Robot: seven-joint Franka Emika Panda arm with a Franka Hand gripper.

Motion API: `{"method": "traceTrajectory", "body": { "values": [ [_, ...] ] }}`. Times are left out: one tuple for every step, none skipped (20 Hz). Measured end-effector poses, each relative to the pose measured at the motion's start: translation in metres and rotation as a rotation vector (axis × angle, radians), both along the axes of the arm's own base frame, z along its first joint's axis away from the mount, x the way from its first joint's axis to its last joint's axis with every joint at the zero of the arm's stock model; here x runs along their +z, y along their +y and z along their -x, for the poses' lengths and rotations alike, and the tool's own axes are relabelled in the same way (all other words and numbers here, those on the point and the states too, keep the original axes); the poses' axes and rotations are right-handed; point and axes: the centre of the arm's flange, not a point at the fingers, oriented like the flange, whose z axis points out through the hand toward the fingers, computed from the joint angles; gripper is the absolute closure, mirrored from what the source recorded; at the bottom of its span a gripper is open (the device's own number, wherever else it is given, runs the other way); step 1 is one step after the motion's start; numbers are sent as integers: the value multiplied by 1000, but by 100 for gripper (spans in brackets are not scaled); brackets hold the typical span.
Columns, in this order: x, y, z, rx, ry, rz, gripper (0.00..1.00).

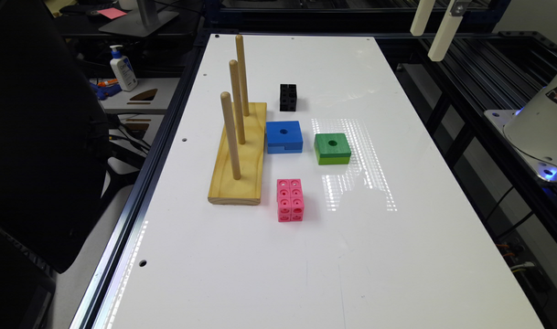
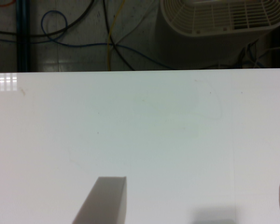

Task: Pick up pink block.

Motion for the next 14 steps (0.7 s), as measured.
{"method": "traceTrajectory", "body": {
  "values": [
    [0, 0, 0, 0, 0, 0, 0],
    [0, 0, 0, 0, 0, 0, 0],
    [0, 0, 0, 1, 0, 0, 0],
    [0, 1, 0, 2, 0, 0, 0],
    [0, 1, 0, 3, 0, 0, 0],
    [0, 2, 0, 5, 0, 1, 0],
    [0, 2, 0, 6, 0, 1, 0],
    [0, 3, 0, 8, 0, 1, 0],
    [0, 3, 0, 8, 0, 1, 0],
    [0, 4, 0, 9, 0, 1, 0],
    [0, 5, 0, 11, -1, 1, 0],
    [0, 6, -1, 12, -1, 0, 0],
    [1, 10, -1, 14, -3, 0, 0],
    [1, 13, -1, 16, -4, -1, 0]
  ]
}}
